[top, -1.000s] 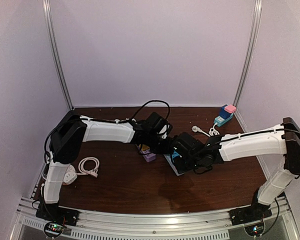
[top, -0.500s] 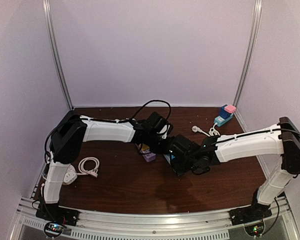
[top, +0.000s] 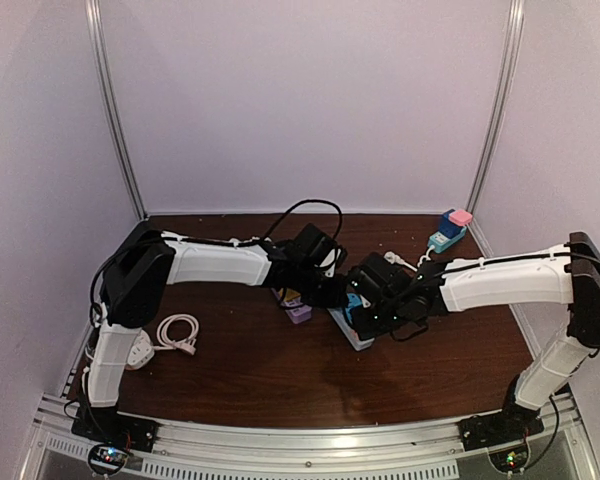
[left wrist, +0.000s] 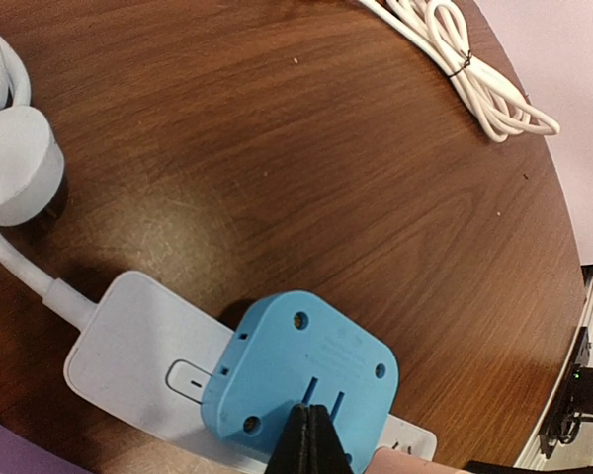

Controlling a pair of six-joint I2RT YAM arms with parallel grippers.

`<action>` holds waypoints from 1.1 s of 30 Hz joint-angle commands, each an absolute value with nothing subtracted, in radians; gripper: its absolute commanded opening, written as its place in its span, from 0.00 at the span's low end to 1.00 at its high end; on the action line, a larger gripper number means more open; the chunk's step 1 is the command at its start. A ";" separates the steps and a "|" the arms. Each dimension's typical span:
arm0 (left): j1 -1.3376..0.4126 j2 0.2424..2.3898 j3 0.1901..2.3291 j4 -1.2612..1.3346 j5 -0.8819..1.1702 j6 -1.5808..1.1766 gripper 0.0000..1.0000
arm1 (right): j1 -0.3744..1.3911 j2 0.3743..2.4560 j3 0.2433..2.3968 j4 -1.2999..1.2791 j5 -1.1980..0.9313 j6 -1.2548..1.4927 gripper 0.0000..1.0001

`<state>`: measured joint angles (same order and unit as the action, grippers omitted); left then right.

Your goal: Pull the plug off the socket

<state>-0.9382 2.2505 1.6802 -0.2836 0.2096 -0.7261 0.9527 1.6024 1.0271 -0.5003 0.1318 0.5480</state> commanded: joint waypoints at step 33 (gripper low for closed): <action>-0.936 2.384 1.577 -0.506 0.117 -0.677 0.00 | 1.025 1.537 1.054 -0.399 0.295 0.522 0.00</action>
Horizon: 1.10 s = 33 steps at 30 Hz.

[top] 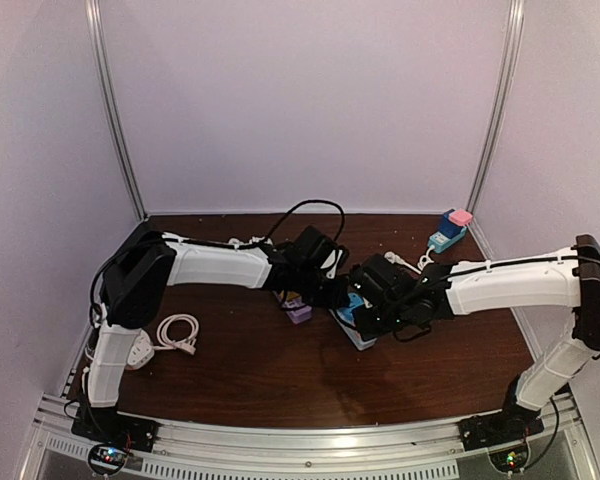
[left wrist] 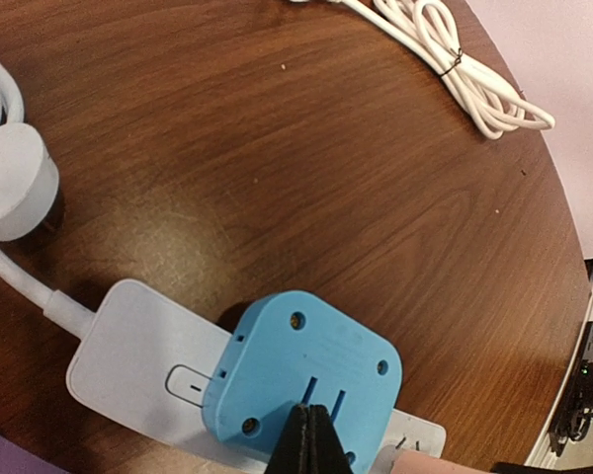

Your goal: Pull the plug off the socket

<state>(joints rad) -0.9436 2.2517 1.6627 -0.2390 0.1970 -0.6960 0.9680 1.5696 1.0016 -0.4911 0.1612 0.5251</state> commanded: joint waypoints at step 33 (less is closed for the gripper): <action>-0.967 2.261 1.803 -0.590 0.063 -0.633 0.00 | 0.515 1.349 0.660 -0.023 -0.290 0.607 0.00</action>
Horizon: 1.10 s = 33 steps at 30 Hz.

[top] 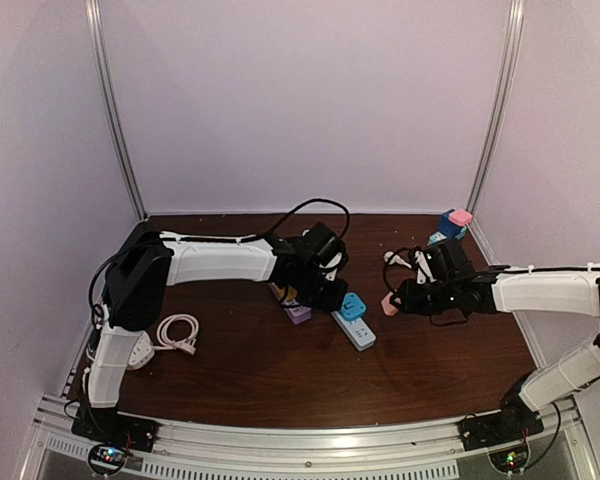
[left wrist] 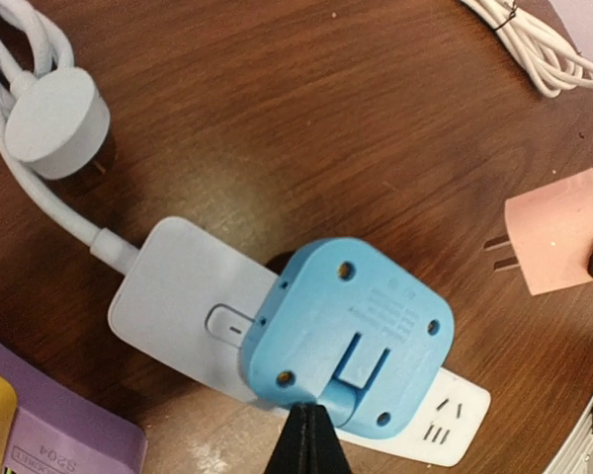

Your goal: Pull the plug off the socket

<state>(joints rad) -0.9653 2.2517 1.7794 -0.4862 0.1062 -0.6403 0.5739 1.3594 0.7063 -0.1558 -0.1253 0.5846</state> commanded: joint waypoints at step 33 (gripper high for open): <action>-0.977 2.157 1.852 -0.693 0.015 -0.638 0.00 | 0.304 1.236 0.557 -0.081 -0.449 0.568 0.70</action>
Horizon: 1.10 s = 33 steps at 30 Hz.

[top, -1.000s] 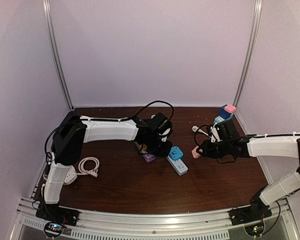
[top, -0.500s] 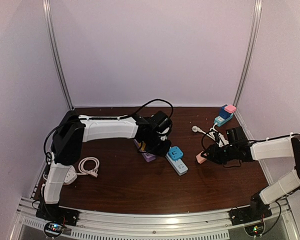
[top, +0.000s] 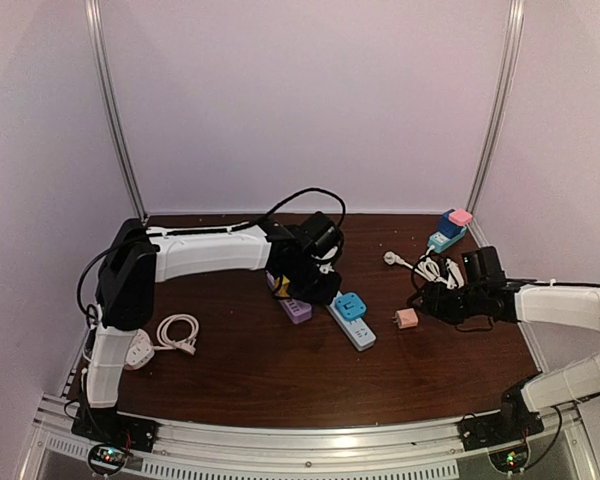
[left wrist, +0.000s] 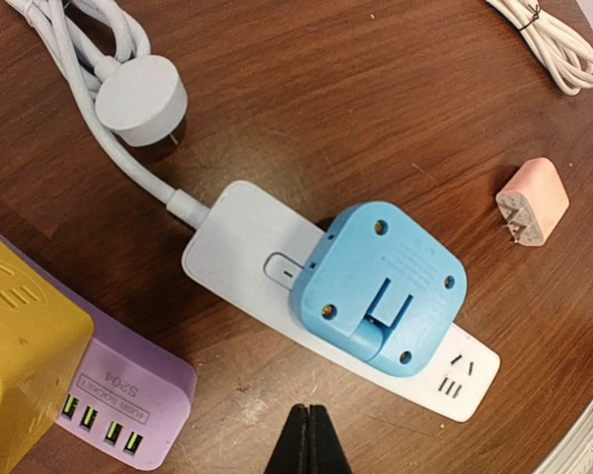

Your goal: Pull the plug off the socket

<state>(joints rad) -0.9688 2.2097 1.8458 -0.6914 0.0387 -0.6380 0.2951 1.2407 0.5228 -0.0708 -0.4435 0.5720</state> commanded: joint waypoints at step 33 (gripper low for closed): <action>-0.973 2.148 1.767 -0.598 -0.027 -0.636 0.00 | 0.517 1.809 0.730 0.546 -0.774 0.894 0.54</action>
